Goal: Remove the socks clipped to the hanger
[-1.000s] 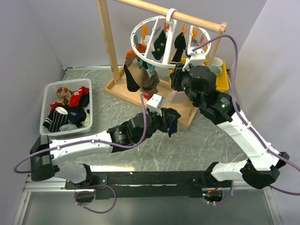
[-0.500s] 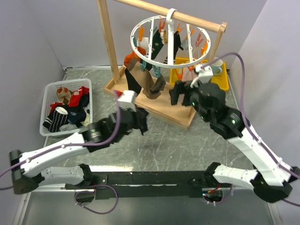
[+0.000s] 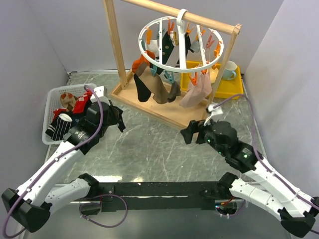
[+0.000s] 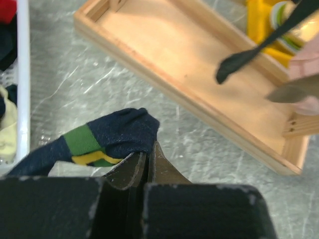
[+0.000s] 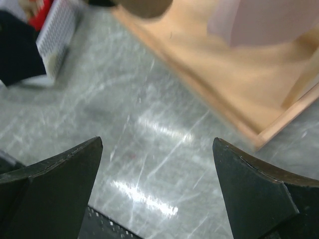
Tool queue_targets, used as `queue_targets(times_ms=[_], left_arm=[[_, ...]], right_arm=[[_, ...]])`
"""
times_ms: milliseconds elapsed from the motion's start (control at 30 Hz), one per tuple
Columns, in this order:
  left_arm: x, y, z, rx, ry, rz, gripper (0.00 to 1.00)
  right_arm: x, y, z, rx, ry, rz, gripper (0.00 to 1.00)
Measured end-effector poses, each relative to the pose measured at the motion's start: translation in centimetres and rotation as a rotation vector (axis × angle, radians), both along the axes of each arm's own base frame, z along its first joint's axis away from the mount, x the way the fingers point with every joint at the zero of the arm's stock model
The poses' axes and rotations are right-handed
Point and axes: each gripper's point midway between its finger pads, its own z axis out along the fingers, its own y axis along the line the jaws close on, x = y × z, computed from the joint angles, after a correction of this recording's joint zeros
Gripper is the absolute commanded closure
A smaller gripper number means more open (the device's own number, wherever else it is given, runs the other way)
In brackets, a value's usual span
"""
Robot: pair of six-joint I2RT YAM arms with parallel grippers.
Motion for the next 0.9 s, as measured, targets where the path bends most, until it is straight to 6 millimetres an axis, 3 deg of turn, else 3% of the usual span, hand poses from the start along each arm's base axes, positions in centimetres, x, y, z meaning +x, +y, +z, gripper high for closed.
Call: queue_targets(times_ms=[133, 233, 633, 667, 767, 900], left_arm=[[1.0, 1.7, -1.4, -0.003, 0.045, 0.04, 0.99], [2.0, 4.2, -1.4, 0.011, 0.046, 0.112, 0.99], [7.6, 15.8, 2.7, 0.062, -0.012, 0.444, 0.99], [8.0, 16.8, 3.0, 0.064, -0.014, 0.464, 0.77], [9.6, 19.1, 3.2, 0.062, -0.001, 0.493, 0.26], [11.5, 20.4, 2.5, 0.066, 0.047, 0.494, 0.13]], right_arm=[[-0.7, 1.1, -3.8, -0.005, 0.077, 0.053, 0.0], [-1.3, 1.5, -5.6, 0.0, 0.117, 0.075, 0.0], [-2.1, 1.3, -4.3, 0.057, 0.076, 0.096, 0.0], [-2.2, 1.1, -4.1, 0.059, 0.071, 0.095, 0.0], [-2.4, 0.6, -3.9, 0.057, 0.056, 0.086, 0.0], [-2.7, -0.4, -3.5, 0.056, 0.039, 0.064, 0.0]])
